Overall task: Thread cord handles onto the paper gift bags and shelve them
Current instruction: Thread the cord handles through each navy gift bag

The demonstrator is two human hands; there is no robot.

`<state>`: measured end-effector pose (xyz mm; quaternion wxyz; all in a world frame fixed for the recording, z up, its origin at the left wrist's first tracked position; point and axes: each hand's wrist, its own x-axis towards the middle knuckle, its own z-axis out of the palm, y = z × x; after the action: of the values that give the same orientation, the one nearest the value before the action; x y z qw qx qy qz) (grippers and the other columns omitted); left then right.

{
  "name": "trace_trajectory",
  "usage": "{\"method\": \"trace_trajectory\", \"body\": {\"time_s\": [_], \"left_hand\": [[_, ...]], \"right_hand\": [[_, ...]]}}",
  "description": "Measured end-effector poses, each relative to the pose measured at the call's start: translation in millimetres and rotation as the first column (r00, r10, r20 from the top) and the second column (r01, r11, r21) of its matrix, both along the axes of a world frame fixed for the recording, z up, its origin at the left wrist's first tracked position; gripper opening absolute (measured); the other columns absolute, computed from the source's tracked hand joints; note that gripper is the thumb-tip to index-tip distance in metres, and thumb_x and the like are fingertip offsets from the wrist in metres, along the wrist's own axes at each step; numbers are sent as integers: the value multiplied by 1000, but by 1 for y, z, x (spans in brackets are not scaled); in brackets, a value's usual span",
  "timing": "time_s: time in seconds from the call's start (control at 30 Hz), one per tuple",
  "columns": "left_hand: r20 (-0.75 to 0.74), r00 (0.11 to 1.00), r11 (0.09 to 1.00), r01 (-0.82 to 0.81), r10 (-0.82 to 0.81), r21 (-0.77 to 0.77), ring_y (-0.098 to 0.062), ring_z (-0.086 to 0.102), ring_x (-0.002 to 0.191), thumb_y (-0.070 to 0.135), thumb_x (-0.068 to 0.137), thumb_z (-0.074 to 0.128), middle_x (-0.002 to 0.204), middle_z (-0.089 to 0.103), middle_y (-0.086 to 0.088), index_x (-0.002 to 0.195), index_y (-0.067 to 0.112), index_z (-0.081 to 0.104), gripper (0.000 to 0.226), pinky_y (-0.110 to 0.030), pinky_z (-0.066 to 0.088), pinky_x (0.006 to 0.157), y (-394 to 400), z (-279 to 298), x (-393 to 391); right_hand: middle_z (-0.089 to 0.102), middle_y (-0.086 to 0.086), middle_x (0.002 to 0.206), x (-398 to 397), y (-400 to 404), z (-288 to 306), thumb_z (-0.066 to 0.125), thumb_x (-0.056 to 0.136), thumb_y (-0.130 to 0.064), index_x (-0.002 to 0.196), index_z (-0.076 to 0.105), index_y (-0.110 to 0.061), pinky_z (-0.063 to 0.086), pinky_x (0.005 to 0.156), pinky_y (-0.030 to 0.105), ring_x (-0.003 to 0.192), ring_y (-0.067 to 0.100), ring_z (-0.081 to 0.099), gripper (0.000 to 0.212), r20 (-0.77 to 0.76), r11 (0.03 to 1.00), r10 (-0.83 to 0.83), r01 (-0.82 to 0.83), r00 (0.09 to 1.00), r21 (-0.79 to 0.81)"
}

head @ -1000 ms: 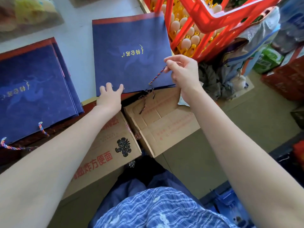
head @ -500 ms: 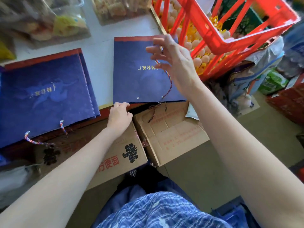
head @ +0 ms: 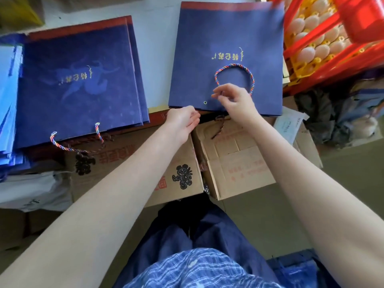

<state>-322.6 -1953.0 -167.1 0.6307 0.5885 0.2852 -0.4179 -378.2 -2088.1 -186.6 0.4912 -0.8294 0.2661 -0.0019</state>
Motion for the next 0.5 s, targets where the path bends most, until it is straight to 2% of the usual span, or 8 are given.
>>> {"method": "trace_trajectory", "body": {"time_s": [0.1,0.2,0.27,0.33,0.4,0.5], "left_hand": [[-29,999,999,-27,26,-32,-20,60,97,-2,90,45,94,59,-12,89,3,52,9,-24,47,86,-4,5,3],[-34,998,998,-49,48,-29,-23,57,112,-3,90,44,107,58,-13,86,4,53,12,-25,48,86,-1,3,5],[-38,998,998,-59,57,-36,-21,58,110,-4,90,44,109,59,-11,96,4,56,15,-23,50,81,1,1,8],[-34,997,995,-76,74,-62,-17,60,97,-5,89,42,103,60,-8,106,7,54,24,-19,50,73,1,0,13],[-21,996,993,-85,83,-82,-13,58,83,-6,88,41,94,59,-4,109,9,53,28,-17,48,67,-1,4,19],[13,998,996,-56,57,-74,-13,59,83,-5,88,41,97,59,-4,108,10,52,27,-17,49,65,-3,10,22]], "right_hand": [[66,0,106,-2,-3,-10,63,84,-17,110,63,-12,36,86,32,103,24,44,26,-99,907,223,-244,970,-344],[64,-3,115,3,-1,-12,66,82,-25,110,62,-12,30,83,35,110,27,42,32,-112,779,255,-273,960,-565],[63,-4,117,9,-1,-11,66,82,-27,110,62,-11,29,83,35,111,28,42,33,-110,733,275,-282,955,-618],[63,-3,118,14,-3,-9,67,81,-28,109,63,-11,30,84,37,109,30,42,33,-108,721,298,-297,949,-625],[65,-1,115,18,-4,-4,66,82,-26,106,65,-10,34,85,39,106,30,43,30,-99,708,303,-294,948,-642],[67,5,107,26,-4,0,56,86,-19,101,67,-5,39,76,38,104,29,47,24,-145,660,269,-292,952,-692]]}}
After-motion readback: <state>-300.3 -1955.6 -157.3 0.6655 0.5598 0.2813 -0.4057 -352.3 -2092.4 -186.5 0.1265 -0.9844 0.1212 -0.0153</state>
